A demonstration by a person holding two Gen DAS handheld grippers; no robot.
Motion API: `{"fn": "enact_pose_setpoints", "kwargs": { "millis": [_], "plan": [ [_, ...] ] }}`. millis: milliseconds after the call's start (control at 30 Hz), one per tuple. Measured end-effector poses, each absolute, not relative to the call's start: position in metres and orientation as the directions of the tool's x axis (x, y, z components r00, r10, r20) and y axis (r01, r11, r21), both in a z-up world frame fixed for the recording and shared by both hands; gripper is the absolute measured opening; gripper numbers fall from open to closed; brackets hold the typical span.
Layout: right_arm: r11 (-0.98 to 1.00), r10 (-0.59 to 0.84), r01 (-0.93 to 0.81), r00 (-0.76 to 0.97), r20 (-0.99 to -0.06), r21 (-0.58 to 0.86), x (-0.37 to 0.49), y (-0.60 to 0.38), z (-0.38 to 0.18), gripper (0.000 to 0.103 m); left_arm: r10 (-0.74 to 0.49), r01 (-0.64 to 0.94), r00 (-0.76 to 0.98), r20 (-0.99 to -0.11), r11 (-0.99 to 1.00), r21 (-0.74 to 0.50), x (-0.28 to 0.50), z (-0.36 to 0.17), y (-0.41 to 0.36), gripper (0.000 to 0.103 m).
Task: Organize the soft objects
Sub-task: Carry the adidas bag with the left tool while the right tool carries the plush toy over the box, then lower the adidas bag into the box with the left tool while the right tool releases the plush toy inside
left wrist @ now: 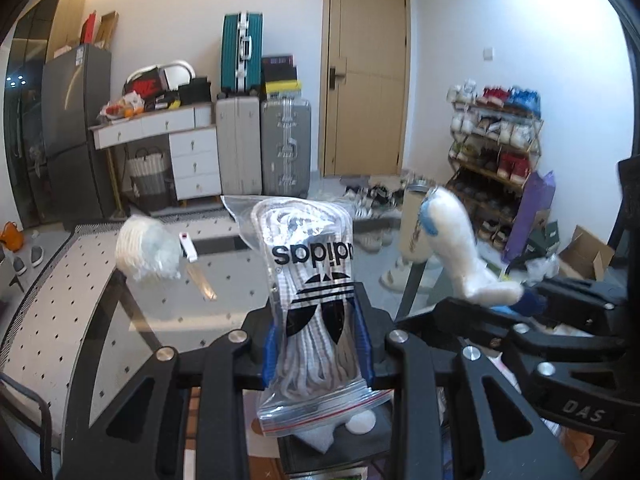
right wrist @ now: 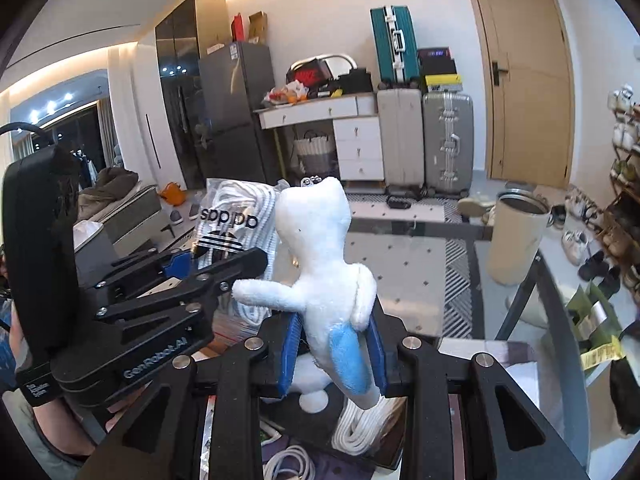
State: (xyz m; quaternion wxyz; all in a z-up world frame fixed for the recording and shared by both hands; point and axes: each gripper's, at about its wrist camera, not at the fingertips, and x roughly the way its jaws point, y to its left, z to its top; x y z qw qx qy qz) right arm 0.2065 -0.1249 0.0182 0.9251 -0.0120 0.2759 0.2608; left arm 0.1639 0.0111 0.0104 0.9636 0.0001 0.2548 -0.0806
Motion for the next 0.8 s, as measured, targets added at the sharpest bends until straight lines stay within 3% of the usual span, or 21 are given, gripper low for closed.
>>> {"fn": "enact_pose_setpoints", "kwargs": {
  "millis": [367, 800],
  "plan": [
    [0.882, 0.412, -0.454, 0.609, -0.678, 0.127, 0.233, -0.124, -0.020, 0.030, -0.146, 0.174, 0.731, -0.666, 0.984, -0.024, 0.185, -0.024, 0.001, 0.030],
    [0.877, 0.362, -0.460, 0.450, -0.816, 0.136, 0.251, -0.122, -0.069, 0.030, -0.139, 0.233, 0.606, -0.783, 0.972, 0.008, 0.183, -0.055, -0.023, 0.030]
  ]
}}
